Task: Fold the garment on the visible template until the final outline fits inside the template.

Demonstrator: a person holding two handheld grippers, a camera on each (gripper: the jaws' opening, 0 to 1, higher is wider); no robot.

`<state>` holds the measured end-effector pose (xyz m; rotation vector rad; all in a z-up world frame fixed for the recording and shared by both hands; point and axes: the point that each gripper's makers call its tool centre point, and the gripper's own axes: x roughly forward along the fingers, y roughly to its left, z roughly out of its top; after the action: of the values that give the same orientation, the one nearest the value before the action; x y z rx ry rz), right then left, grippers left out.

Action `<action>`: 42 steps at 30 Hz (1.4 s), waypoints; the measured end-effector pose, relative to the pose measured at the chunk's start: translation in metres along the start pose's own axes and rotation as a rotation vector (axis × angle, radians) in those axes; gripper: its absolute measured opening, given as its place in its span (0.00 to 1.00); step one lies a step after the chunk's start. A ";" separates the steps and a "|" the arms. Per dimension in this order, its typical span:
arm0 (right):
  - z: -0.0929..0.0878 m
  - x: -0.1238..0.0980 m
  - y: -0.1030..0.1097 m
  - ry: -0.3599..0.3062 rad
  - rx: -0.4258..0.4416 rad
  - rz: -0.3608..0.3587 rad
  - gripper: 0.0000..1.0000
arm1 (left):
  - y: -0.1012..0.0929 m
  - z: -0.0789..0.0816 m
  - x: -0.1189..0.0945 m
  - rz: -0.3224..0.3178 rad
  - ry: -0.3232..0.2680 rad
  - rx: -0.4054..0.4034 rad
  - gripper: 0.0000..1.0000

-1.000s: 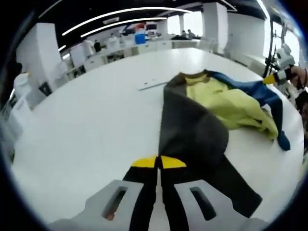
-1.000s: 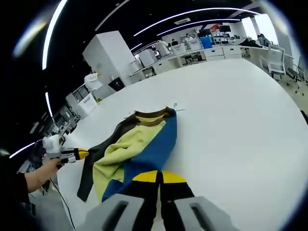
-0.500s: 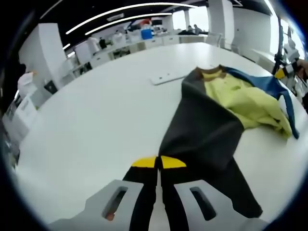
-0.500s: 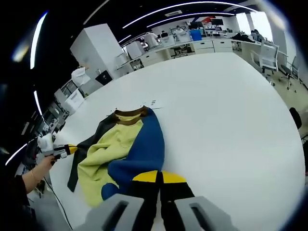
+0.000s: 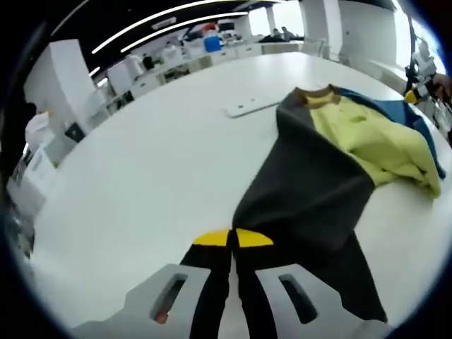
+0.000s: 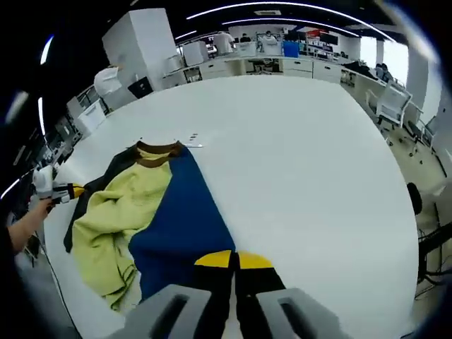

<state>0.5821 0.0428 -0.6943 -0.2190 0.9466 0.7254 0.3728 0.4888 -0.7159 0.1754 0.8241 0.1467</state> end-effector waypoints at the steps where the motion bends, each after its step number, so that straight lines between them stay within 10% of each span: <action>1: 0.000 0.001 -0.003 0.005 -0.010 -0.007 0.00 | 0.001 -0.001 0.001 0.001 0.006 0.007 0.00; 33: 0.025 0.024 -0.074 0.045 -0.163 -0.271 0.00 | 0.044 0.004 0.020 0.025 0.069 0.100 0.00; 42: 0.024 0.028 -0.062 0.012 -0.050 -0.189 0.00 | 0.043 0.007 0.022 0.014 0.047 0.078 0.00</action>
<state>0.6485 0.0211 -0.7107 -0.3520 0.9068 0.5746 0.3896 0.5344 -0.7179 0.2520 0.8764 0.1326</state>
